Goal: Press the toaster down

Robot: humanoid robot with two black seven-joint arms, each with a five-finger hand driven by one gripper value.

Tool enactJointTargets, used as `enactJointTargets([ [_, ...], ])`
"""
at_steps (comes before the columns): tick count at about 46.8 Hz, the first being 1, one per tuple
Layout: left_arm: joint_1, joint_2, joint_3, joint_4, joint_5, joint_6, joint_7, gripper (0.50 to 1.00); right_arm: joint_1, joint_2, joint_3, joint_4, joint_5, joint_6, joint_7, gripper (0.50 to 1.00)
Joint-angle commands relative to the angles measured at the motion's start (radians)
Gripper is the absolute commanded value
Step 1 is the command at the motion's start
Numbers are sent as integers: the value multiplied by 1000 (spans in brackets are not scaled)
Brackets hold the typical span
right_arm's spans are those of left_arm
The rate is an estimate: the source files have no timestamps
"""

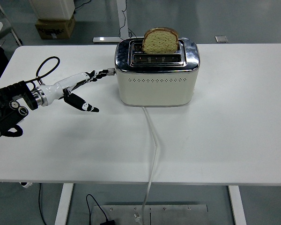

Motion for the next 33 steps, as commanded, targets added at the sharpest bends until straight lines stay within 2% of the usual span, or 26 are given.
enactJointTargets([
  [1,0,-2,1,0,0,3,1,1000,0,0,0,-1,-1,0,0,998],
  [33,5,-36,16,30,-5,4,5,1000,0,0,0,1,-1,0,0,998],
])
